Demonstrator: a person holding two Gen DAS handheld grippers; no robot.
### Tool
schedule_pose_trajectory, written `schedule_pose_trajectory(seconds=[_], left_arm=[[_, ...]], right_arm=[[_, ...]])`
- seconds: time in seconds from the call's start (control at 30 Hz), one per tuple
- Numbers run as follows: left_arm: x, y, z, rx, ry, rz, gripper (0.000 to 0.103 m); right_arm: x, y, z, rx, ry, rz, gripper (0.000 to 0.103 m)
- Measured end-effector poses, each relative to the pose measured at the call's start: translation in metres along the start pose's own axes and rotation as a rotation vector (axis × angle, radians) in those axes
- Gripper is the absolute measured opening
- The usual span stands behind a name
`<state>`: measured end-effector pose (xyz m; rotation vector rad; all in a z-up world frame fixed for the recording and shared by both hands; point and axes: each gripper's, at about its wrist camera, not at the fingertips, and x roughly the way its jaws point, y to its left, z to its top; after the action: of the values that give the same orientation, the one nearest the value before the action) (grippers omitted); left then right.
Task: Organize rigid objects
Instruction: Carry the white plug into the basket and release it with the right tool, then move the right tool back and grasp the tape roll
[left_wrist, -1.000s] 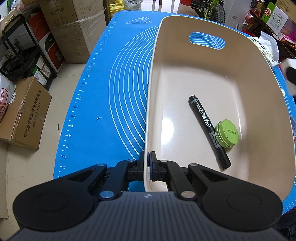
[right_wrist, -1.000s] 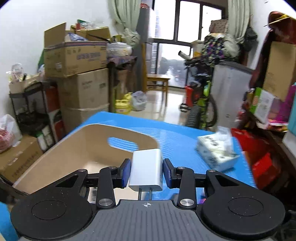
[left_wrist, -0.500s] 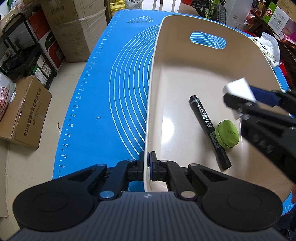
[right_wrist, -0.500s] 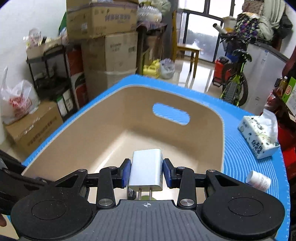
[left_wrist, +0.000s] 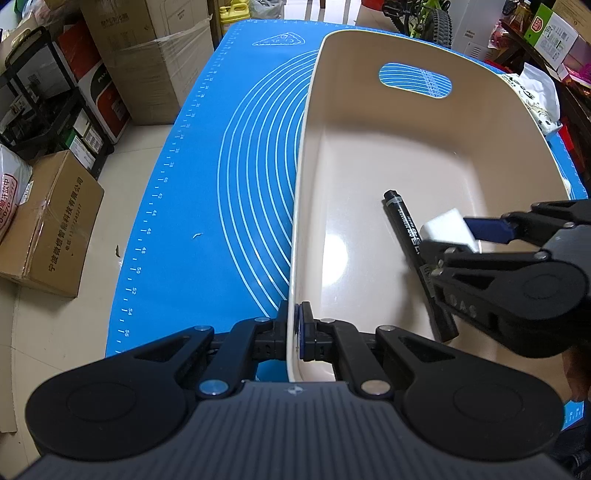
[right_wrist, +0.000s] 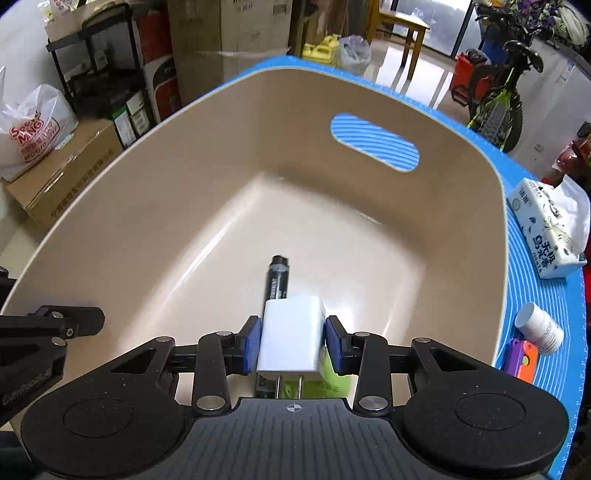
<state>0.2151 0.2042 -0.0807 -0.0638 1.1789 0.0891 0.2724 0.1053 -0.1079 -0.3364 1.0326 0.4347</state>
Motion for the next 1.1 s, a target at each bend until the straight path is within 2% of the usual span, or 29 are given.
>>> schedule_pose_trajectory(seconds=[0.13, 0.17, 0.2, 0.33, 0.63, 0.83, 0.93, 1.1], left_arm=[[0.0, 0.0, -0.001, 0.001, 0.001, -0.002, 0.005], [0.0, 0.0, 0.0, 0.0, 0.001, -0.004, 0.005], [-0.001, 0.0, 0.0, -0.001, 0.0, -0.005, 0.005], [0.0, -0.001, -0.001, 0.006, 0.003, 0.003, 0.005], [0.001, -0.001, 0.0, -0.002, 0.003, 0.0, 0.005], [0.001, 0.0, 0.0, -0.003, 0.003, -0.001, 0.005], [0.001, -0.001, 0.0, -0.002, 0.003, 0.0, 0.005], [0.001, -0.001, 0.001, -0.003, 0.003, -0.001, 0.005]], right_arm=[[0.007, 0.002, 0.001, -0.012, 0.051, 0.005, 0.042], [0.005, 0.001, 0.001, -0.011, 0.047, 0.006, 0.043], [0.004, 0.001, 0.001, -0.007, 0.04, 0.009, 0.049], [-0.01, -0.002, -0.004, 0.008, -0.026, 0.008, 0.062], [-0.064, -0.022, -0.026, 0.027, -0.23, -0.021, 0.068], [-0.094, -0.061, -0.04, 0.088, -0.336, -0.062, 0.069], [-0.104, -0.087, -0.054, 0.144, -0.383, -0.127, 0.07], [-0.101, -0.135, -0.08, 0.239, -0.372, -0.188, 0.07]])
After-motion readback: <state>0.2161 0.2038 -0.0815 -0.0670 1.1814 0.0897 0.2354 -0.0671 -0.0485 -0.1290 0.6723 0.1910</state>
